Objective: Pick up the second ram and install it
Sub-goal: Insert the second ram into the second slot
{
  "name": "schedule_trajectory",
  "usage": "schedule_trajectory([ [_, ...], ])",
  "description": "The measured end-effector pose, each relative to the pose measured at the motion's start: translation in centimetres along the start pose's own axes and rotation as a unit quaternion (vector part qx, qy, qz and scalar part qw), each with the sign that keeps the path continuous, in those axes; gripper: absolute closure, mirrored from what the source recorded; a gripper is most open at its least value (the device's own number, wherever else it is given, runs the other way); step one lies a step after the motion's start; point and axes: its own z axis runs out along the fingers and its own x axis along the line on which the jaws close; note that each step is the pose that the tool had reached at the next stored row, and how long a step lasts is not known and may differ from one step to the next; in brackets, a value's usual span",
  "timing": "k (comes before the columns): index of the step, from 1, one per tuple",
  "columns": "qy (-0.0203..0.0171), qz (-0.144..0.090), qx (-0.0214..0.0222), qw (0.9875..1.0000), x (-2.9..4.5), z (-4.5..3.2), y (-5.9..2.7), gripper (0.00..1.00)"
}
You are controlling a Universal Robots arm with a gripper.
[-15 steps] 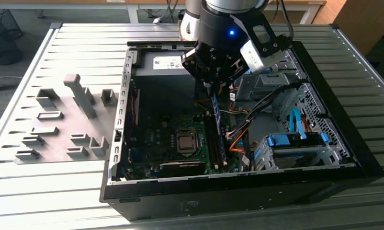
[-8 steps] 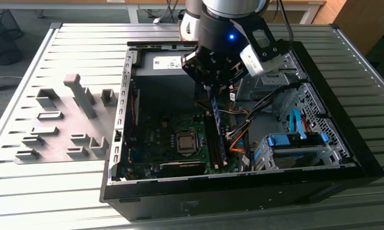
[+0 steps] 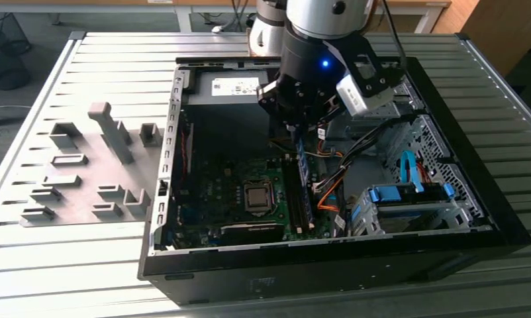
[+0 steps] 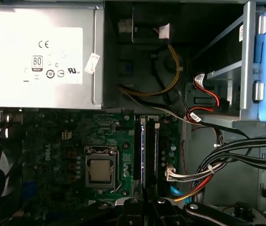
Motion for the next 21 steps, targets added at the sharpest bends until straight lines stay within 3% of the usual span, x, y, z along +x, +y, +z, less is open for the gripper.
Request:
schedule_trajectory([
  [17,0.0001,0.004,0.0,1.0,-0.02,3.1,-0.83,0.86],
  [21,0.0002,0.005,0.0001,1.0,-0.03,3.2,-0.85,0.86],
])
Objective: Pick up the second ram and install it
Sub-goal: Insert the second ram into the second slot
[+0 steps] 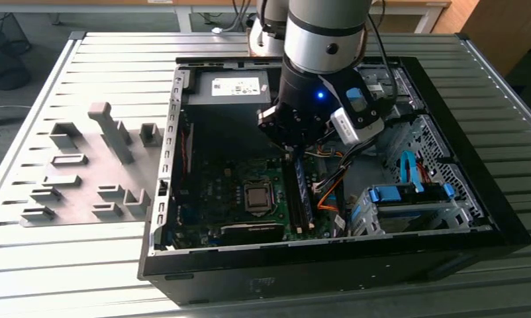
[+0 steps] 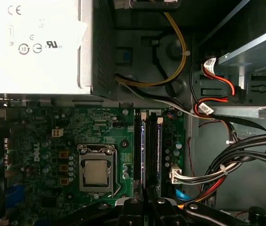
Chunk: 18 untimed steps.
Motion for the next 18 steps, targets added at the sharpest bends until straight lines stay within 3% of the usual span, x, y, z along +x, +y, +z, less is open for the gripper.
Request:
schedule_trajectory([
  [14,-0.0001,0.0,-0.0012,1.0,-0.01,0.03,-0.11,0.86],
  [18,-0.0001,0.0,-0.0012,1.0,0.0,0.5,-0.26,0.86],
])
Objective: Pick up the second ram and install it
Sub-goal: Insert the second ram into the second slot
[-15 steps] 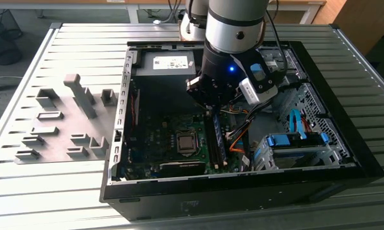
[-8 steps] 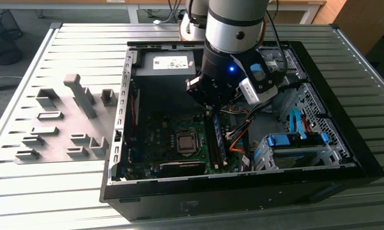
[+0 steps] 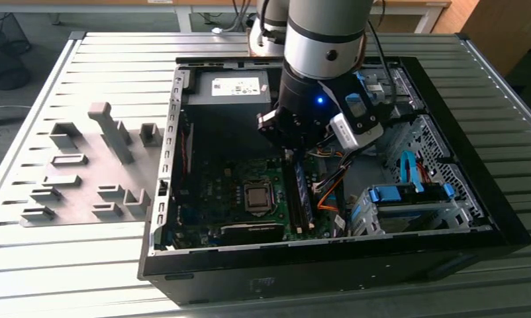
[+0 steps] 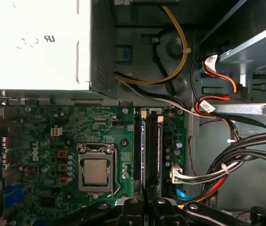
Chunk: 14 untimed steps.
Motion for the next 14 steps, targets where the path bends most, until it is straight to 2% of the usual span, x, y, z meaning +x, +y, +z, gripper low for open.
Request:
schedule_trajectory([
  [3,0.0,0.0,0.0,1.0,-0.01,0.39,0.01,0.86],
  [10,0.0001,0.0,-0.0001,1.0,-0.09,0.48,0.01,0.86],
  [14,0.0002,0.0,0.0,1.0,-0.1,1.13,0.03,0.86],
])
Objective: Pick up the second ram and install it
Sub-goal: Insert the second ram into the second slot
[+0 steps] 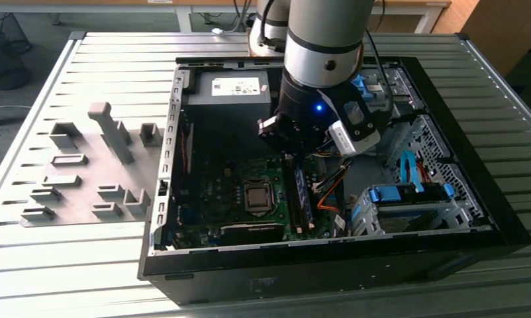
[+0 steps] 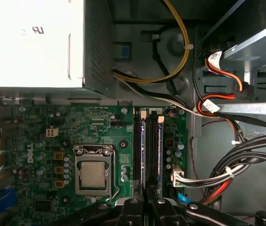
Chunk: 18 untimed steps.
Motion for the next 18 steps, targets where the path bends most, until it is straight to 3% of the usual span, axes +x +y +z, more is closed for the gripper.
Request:
schedule_trajectory([
  [9,0.0,0.0,0.0,1.0,-0.02,1.59,0.05,0.86],
  [18,0.0,0.0,0.0,1.0,-0.02,1.82,0.05,0.86],
])
